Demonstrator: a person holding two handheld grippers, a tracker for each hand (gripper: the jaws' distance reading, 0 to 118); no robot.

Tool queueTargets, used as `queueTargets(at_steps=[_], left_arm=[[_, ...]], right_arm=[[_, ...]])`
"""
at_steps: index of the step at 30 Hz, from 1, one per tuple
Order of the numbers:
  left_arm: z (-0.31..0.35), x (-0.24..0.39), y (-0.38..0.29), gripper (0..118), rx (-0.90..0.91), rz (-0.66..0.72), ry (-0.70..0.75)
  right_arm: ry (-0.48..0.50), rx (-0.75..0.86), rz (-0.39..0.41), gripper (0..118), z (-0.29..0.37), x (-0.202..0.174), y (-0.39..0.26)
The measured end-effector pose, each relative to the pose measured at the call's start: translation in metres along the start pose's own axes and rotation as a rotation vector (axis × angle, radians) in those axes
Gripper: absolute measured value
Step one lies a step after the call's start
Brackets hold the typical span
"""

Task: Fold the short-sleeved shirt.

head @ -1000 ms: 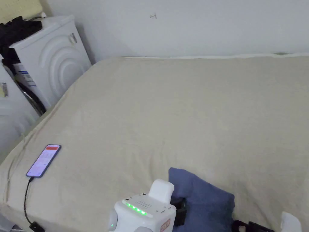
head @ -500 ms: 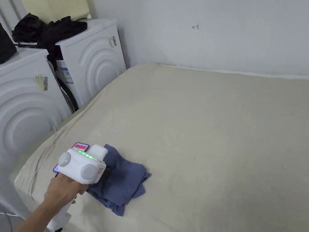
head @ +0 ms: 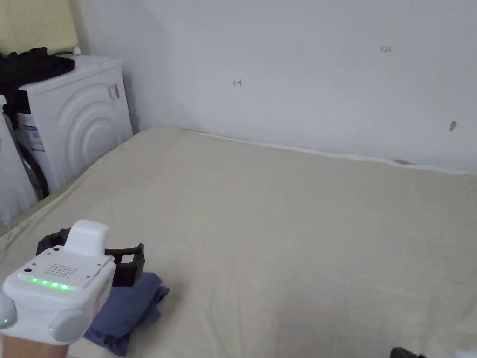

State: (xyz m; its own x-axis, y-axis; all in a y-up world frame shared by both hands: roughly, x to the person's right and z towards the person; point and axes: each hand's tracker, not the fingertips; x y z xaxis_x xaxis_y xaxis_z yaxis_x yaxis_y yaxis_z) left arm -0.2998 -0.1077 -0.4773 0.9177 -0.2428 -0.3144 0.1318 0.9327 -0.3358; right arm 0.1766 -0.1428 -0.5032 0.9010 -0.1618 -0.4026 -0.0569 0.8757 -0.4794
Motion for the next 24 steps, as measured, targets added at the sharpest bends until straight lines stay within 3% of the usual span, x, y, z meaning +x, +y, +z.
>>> queueTargets(at_steps=[3, 5, 7, 8, 10, 12, 14, 17, 18, 20, 24], left_arm=[[0.056, 0.036, 0.055, 108, 0.149, 0.173, -0.131], [0.088, 0.058, 0.089, 89, 0.217, 0.235, -0.194], [0.114, 0.074, 0.119, 26, 0.308, 0.273, -0.22], [0.124, 0.083, 0.131, 8, 0.347, 0.299, -0.241], [0.142, 0.105, 0.147, 8, 0.4, 0.363, -0.251], [0.149, 0.134, 0.153, 8, 0.354, 0.303, -0.257], [0.157, 0.157, 0.144, 8, 0.379, 0.255, -0.271], [0.162, 0.189, 0.106, 8, 0.323, 0.19, -0.191], [0.158, 0.197, 0.097, 9, 0.288, 0.192, -0.154], [0.154, 0.202, 0.082, 9, 0.224, 0.195, -0.256], [0.158, 0.201, 0.079, 9, 0.255, 0.215, -0.217]], right_arm=[[-0.091, 0.164, 0.064, 1, 0.036, -0.006, 0.061], [-0.124, 0.264, 0.151, 1, 0.066, -0.016, 0.106], [-0.179, 0.374, 0.213, 1, 0.095, -0.027, 0.142], [-0.209, 0.429, 0.218, 1, 0.108, -0.033, 0.158], [-0.232, 0.526, 0.152, 2, 0.13, -0.042, 0.175], [-0.19, 0.546, 0.115, 4, 0.142, -0.049, 0.18], [-0.215, 0.523, 0.138, 4, 0.142, -0.059, 0.162], [-0.344, 0.47, 0.174, 4, 0.127, -0.073, 0.112], [-0.332, 0.475, 0.176, 4, 0.121, -0.074, 0.1], [-0.293, 0.469, 0.215, 4, 0.111, -0.073, 0.082], [-0.287, 0.439, 0.212, 4, 0.109, -0.066, 0.072]])
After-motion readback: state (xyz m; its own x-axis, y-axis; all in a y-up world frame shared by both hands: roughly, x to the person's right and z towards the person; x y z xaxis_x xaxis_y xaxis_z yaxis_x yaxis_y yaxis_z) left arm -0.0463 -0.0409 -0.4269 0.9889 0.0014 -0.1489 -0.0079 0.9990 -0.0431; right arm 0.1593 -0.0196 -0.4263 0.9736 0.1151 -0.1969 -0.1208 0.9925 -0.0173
